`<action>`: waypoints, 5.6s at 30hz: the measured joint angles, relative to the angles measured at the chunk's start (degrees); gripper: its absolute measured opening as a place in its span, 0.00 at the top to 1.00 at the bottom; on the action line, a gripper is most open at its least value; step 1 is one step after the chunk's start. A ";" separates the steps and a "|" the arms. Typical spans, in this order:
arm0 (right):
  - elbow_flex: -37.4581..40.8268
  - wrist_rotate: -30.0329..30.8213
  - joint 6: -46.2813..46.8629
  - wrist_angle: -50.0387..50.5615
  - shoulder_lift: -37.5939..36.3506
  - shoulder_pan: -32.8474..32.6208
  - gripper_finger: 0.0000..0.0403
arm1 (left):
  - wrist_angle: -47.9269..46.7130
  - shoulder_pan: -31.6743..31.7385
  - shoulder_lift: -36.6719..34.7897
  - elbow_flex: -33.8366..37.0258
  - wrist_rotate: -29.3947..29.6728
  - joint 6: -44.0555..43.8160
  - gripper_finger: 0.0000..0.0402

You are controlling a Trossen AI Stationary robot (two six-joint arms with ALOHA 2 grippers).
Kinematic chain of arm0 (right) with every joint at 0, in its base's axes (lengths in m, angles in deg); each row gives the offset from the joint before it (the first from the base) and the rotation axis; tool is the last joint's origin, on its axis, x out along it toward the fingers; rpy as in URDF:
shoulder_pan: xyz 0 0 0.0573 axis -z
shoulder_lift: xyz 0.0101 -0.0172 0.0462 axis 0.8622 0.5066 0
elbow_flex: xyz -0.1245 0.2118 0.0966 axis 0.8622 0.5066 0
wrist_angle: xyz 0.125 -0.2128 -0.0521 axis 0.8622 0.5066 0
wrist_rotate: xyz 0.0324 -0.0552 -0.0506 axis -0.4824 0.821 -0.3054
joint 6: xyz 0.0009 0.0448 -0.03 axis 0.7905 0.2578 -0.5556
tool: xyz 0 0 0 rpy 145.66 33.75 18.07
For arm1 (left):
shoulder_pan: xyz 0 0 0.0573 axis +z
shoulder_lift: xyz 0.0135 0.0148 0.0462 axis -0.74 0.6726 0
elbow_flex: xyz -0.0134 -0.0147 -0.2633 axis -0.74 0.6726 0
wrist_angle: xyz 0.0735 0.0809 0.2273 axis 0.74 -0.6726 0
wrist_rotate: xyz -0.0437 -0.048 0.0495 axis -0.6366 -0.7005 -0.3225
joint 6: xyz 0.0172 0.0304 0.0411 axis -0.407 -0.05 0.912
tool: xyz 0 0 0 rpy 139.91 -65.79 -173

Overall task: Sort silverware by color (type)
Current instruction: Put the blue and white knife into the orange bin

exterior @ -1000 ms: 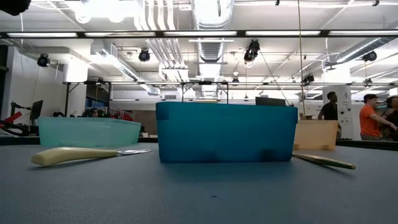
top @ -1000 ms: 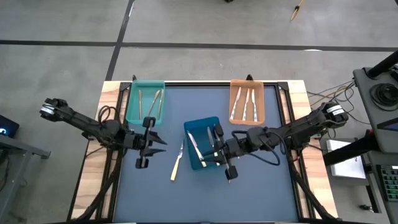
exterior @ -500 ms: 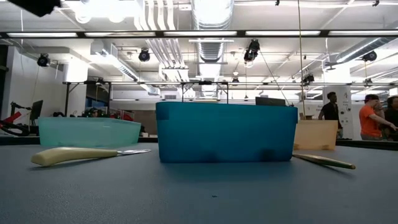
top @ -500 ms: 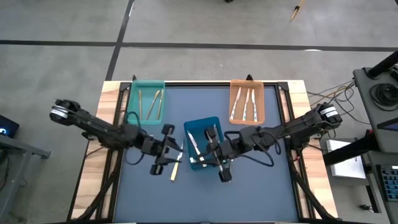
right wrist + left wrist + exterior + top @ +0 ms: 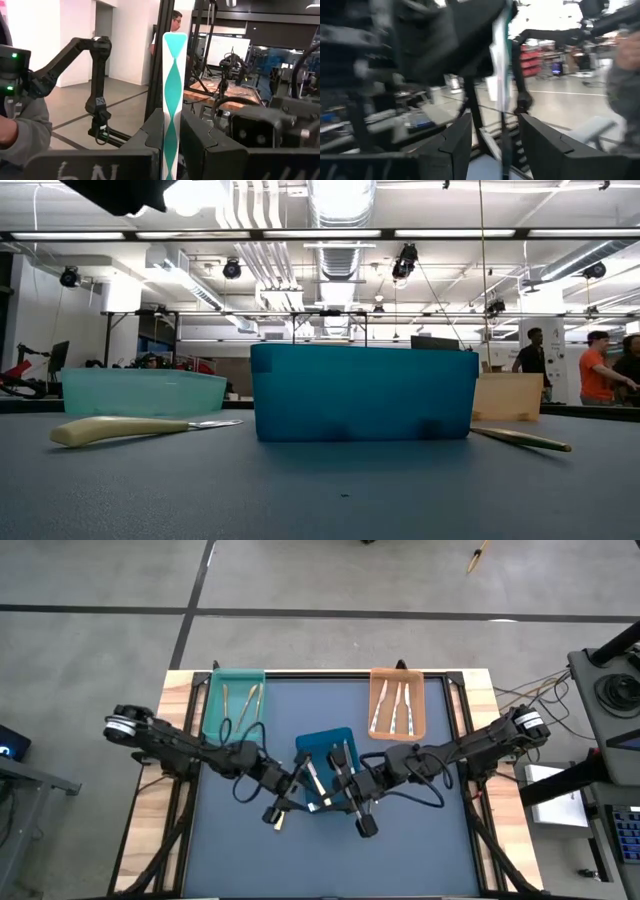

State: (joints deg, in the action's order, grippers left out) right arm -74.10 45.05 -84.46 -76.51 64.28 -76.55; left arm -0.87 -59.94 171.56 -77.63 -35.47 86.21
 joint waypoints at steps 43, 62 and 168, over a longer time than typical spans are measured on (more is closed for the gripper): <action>0.00 -0.19 -1.36 2.71 -0.02 0.15 0.92 | 1.09 0.50 5.94 -4.72 -6.45 -2.59 0.98; 0.00 5.54 0.19 5.35 -0.24 0.13 0.65 | 0.70 0.90 4.50 -4.41 -5.72 -2.92 1.00; -64.61 34.73 22.16 97.65 22.38 -0.34 0.92 | -20.79 0.79 -10.35 5.66 38.55 15.40 0.72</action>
State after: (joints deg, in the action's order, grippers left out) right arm -138.70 79.77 -62.30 21.13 86.66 -76.89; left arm -21.66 -59.15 161.21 -71.96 3.08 101.61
